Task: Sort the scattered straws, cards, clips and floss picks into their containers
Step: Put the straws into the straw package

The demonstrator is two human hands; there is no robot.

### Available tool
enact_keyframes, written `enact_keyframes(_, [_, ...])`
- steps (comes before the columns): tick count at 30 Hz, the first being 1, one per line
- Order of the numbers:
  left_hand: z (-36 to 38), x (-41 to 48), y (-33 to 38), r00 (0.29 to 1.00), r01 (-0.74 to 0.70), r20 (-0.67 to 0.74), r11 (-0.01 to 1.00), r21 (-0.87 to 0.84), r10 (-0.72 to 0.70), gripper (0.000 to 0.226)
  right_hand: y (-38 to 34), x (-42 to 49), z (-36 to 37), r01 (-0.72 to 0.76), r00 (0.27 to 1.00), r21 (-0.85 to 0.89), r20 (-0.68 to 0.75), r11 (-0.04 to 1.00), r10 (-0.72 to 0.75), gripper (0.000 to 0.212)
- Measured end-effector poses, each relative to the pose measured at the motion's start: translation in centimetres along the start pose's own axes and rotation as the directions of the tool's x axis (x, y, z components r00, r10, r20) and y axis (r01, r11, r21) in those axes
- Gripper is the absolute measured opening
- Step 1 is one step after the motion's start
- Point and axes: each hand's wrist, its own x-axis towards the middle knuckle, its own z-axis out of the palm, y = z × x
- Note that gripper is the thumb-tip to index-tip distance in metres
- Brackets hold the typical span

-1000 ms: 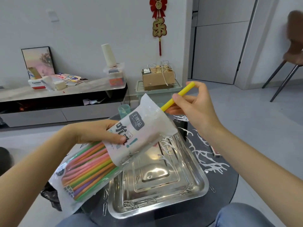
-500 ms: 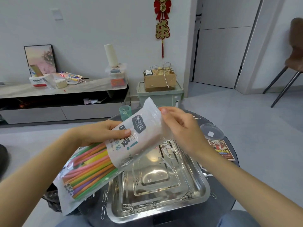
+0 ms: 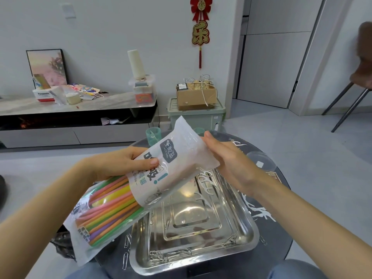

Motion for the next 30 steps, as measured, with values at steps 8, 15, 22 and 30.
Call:
enact_keyframes(8, [0.1, 0.0, 0.4, 0.999, -0.002, -0.033, 1.000, 0.030, 0.003, 0.081, 0.2, 0.2, -0.2, -0.049, 0.997, -0.072, 0.048, 0.996, 0.052, 0.041])
enact_keyframes(15, [0.0, 0.7, 1.0, 0.973, -0.019, -0.229, 1.000, 0.019, 0.022, 0.065, 0.1, 0.4, -1.7, -0.058, 0.987, -0.084, -0.155, 0.995, 0.045, 0.067])
enact_keyframes(22, [0.1, 1.6, 0.8, 0.927, -0.047, -0.374, 0.978, -0.205, -0.034, 0.036, 3.1, -0.6, -4.5, -0.286, 0.929, -0.249, -0.311, 0.925, 0.203, 0.027])
enact_keyframes(30, [3.1, 3.1, -0.9, 0.883, -0.071, -0.438, 0.876, -0.477, -0.167, 0.032, 4.0, -1.4, -0.4, -0.330, 0.943, -0.096, -0.078, 0.939, 0.323, 0.085])
